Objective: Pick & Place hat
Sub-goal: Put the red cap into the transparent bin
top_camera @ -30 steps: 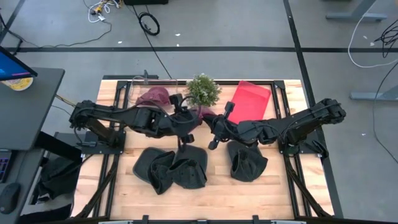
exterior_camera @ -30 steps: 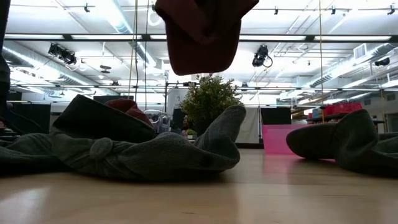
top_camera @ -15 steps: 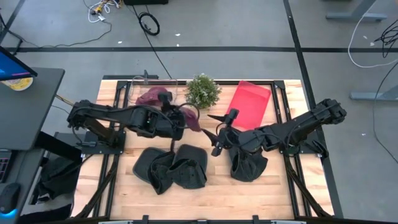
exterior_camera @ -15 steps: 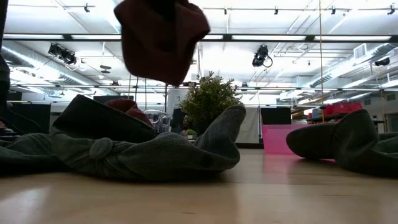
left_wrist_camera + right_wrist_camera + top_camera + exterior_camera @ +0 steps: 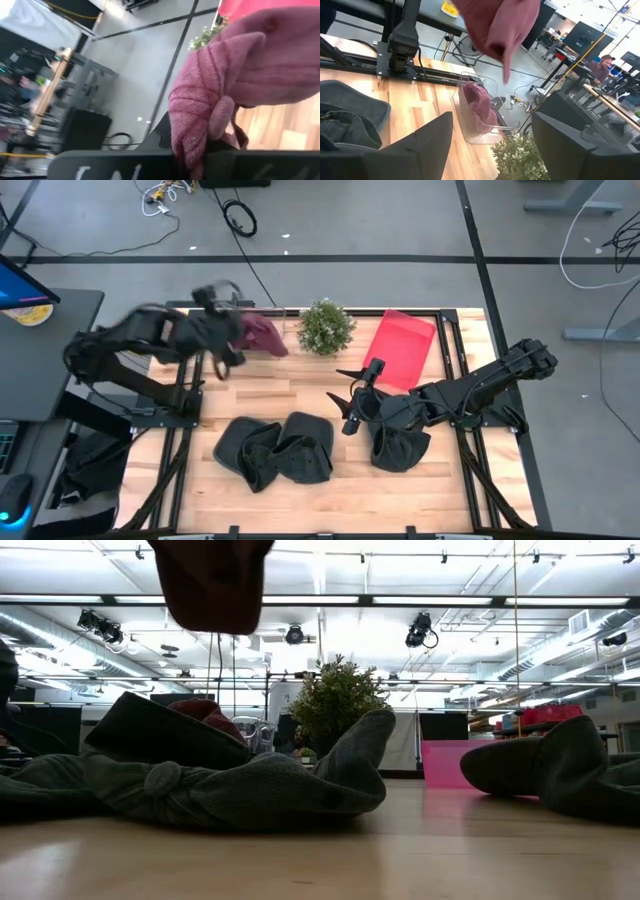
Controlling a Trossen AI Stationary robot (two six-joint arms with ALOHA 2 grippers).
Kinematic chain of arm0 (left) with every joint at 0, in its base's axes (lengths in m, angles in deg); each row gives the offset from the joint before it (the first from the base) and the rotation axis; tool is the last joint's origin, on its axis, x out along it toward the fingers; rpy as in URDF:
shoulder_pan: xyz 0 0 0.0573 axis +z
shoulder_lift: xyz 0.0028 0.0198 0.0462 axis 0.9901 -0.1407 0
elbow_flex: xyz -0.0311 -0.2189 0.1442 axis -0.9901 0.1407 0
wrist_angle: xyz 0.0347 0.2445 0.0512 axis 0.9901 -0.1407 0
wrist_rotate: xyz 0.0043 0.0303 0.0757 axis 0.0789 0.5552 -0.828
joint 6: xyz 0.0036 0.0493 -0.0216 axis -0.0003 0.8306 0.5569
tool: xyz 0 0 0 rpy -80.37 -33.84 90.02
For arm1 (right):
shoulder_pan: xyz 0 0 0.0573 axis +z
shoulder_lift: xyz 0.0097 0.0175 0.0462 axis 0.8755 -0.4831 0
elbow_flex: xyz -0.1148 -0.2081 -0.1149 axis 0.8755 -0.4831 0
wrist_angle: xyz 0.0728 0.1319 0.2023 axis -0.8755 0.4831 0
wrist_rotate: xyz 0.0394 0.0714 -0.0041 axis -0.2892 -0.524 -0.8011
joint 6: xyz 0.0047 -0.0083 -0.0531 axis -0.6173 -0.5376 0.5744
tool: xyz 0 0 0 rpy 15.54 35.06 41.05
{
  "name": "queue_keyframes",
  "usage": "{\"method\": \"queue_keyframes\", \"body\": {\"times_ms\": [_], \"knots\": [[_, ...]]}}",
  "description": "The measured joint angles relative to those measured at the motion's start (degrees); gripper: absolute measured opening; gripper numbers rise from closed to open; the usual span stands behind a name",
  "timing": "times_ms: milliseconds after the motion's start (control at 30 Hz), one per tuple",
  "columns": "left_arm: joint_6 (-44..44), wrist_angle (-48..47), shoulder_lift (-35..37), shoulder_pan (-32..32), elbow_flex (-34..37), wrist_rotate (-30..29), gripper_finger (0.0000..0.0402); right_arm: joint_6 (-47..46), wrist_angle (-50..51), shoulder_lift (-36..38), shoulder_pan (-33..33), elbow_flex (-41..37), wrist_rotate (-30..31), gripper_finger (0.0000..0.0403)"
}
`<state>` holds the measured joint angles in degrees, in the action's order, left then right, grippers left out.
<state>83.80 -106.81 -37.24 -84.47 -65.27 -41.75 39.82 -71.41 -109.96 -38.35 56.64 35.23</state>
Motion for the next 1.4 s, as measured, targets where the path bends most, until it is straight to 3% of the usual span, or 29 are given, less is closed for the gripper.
{"method": "queue_keyframes", "body": {"times_ms": [200,433,733,933,1133,1267,1400], "knots": [[1.8,4.6,3.1,7.8,0.0,4.3,0.0002,0.0,-0.7,0.0,0.0,0.0,-0.1,0.0258],[10.5,4.9,-1.8,16.9,0.1,10.1,0.0002,0.0,-1.5,0.0,-0.1,0.0,-1.4,0.0253],[17.1,8.1,-4.4,32.8,0.3,28.7,0.0002,-1.6,-1.3,0.0,-0.2,0.0,-1.6,0.0253],[19.6,13.6,-3.0,42.4,7.5,35.0,0.0001,-3.0,-0.4,0.0,-0.2,0.0,-1.6,0.0253],[24.7,21.7,-3.0,46.8,16.0,38.2,0.0001,-3.0,-0.4,0.0,-0.2,0.0,-1.6,0.0253],[27.5,29.8,-3.0,49.8,21.0,45.1,0.0001,-3.0,-0.4,0.0,-0.2,0.0,-1.6,0.0253],[30.7,32.8,-3.1,52.7,24.2,46.8,0.0001,-3.0,-0.4,0.0,-0.2,0.0,-1.6,0.0253]]}}
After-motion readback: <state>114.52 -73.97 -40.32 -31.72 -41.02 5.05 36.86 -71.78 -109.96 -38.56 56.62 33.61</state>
